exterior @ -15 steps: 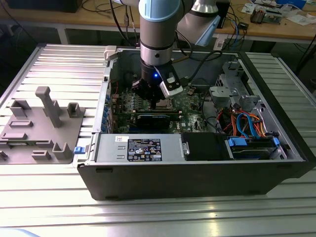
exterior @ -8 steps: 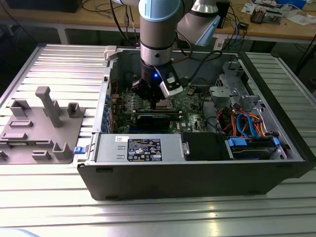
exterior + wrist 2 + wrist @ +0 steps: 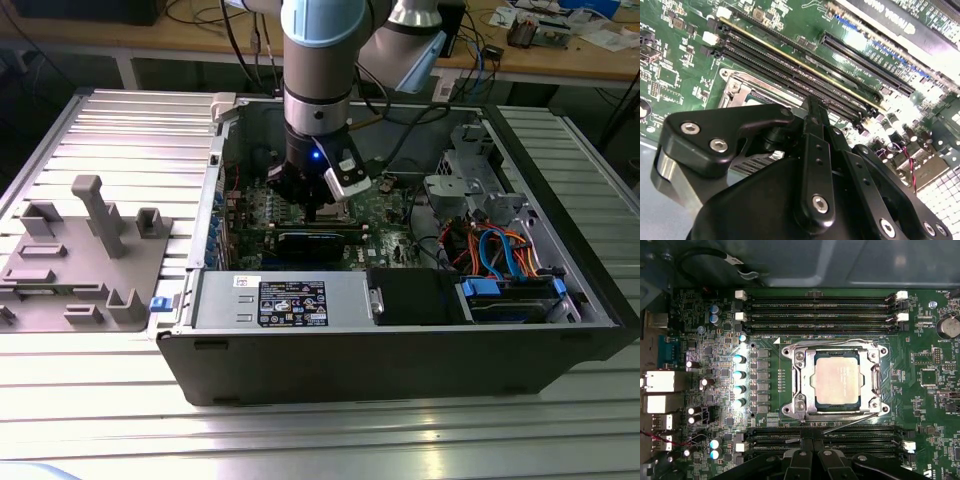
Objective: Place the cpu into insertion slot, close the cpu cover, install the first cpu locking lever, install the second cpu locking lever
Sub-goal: 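Install the second cpu locking lever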
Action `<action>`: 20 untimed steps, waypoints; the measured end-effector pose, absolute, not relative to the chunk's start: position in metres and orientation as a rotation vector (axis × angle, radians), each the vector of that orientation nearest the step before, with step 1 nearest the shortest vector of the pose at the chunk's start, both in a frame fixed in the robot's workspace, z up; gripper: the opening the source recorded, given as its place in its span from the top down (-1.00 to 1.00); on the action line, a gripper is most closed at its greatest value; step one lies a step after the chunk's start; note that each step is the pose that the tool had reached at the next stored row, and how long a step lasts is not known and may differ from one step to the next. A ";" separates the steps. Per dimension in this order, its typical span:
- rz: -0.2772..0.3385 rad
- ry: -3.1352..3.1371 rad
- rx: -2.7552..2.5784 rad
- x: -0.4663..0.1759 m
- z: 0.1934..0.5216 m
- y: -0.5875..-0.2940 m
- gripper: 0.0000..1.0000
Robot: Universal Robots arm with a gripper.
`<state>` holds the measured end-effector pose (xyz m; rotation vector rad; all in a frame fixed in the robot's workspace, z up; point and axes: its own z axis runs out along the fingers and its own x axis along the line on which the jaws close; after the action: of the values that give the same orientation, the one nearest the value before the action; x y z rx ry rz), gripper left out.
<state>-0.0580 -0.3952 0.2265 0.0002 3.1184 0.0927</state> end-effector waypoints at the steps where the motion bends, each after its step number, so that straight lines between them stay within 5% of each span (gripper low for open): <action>1: 0.102 3.118 -0.005 -0.058 0.226 -0.396 0.79; 20: 0.275 3.107 -0.139 -0.067 0.216 -0.412 0.79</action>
<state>-0.0671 -0.4118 0.2161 -0.1385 3.1071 0.2753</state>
